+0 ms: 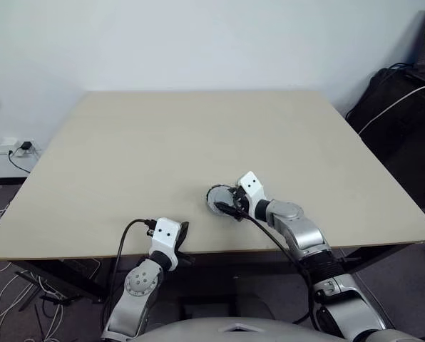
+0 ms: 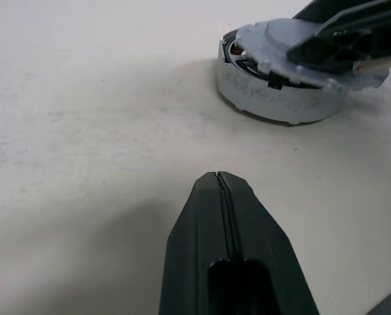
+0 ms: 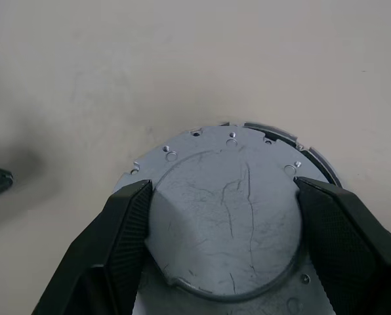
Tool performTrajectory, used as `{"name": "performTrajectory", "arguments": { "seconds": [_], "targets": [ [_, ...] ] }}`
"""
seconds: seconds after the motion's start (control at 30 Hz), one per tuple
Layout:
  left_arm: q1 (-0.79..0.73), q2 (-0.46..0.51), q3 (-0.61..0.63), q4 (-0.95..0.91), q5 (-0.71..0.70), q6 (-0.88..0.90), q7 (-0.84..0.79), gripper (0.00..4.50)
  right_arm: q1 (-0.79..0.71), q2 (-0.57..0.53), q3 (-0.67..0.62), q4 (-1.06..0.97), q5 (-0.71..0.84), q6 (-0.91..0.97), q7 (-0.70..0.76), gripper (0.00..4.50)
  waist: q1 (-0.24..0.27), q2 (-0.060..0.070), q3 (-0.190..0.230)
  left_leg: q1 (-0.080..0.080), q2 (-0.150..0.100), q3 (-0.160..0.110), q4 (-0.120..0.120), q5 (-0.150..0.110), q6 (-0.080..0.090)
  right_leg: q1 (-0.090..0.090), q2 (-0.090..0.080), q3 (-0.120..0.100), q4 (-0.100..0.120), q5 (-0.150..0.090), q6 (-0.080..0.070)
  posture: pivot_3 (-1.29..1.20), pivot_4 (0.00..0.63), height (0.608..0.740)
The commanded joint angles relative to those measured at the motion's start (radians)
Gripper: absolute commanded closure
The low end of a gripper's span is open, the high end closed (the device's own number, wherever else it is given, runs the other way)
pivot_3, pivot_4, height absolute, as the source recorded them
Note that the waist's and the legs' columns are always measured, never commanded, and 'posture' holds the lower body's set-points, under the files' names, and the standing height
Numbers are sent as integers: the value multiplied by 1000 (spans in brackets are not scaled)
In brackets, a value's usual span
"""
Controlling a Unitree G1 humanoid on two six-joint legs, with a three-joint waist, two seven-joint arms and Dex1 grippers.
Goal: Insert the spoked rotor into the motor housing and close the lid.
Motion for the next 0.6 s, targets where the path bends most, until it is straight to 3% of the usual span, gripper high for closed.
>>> {"name": "performTrajectory", "arguments": {
  "seconds": [0.03,0.33,0.6],
  "targets": [
    [-9,-5,-2,-37,-6,-23,-2,4500,-6,21,-61,-58,42,-10,-34,1372,0,0,0,0,0,0,0,0,0,0,0,0,0,0,0,0,0,740],
    [-7,-7,-10,-44,-4,-19,-3,4500,-9,100,-44,-32,-14,20,-211,1372,-1,0,0,-1,0,0,0,0,0,-1,0,0,0,0,0,0,0,740],
    [3,-8,-14,-56,-2,-14,0,4500,-3,110,7,-51,-45,36,-208,1372,-6,0,0,0,0,0,0,0,0,0,0,0,0,0,0,0,0,740]
  ]
}}
